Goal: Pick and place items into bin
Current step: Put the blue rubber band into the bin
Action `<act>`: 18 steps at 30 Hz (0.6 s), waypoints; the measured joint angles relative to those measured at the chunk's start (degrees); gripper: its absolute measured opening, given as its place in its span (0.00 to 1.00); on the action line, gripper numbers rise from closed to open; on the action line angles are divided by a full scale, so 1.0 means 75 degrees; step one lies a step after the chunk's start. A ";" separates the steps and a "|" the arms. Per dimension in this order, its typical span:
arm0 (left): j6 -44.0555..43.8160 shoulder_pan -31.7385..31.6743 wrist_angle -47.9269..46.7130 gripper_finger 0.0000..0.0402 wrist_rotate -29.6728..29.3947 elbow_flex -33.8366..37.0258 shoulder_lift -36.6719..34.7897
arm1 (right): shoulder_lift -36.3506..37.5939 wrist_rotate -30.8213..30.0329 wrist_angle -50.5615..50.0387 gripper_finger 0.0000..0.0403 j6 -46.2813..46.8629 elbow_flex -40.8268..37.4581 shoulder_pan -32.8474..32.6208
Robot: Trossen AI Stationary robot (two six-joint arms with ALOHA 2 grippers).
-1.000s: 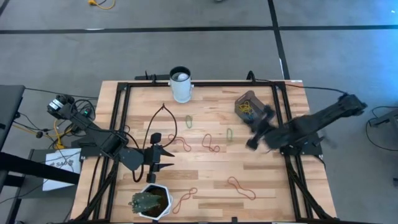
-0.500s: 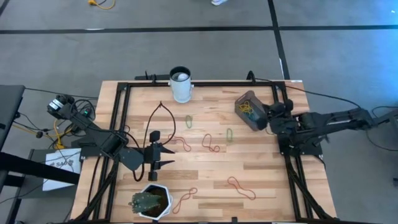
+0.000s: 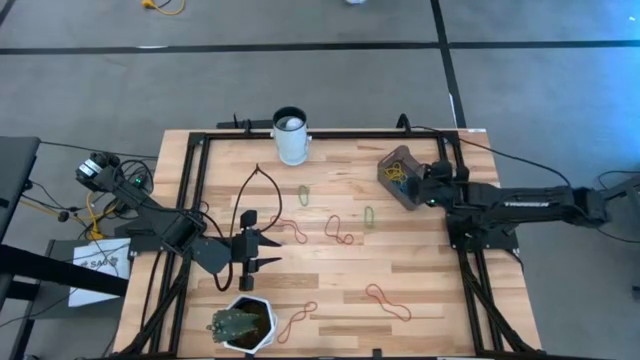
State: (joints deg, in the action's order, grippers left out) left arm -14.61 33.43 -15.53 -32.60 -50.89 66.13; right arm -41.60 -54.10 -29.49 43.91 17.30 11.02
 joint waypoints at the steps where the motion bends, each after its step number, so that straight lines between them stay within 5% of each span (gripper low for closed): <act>1: 0.0000 0.0003 0.0000 0.34 0.0000 0.0000 0.0000 | -0.0149 0.0023 0.0064 0.00 0.0124 -0.0086 0.0085; 18: 0.0187 0.0000 -0.0040 0.34 0.0058 0.0000 0.0000 | -0.1794 0.0234 0.2478 0.15 -0.0475 -0.0377 0.0321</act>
State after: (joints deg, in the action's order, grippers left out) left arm -13.21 33.43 -15.83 -32.16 -50.89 66.13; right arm -55.05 -52.35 -10.90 40.34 14.48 13.43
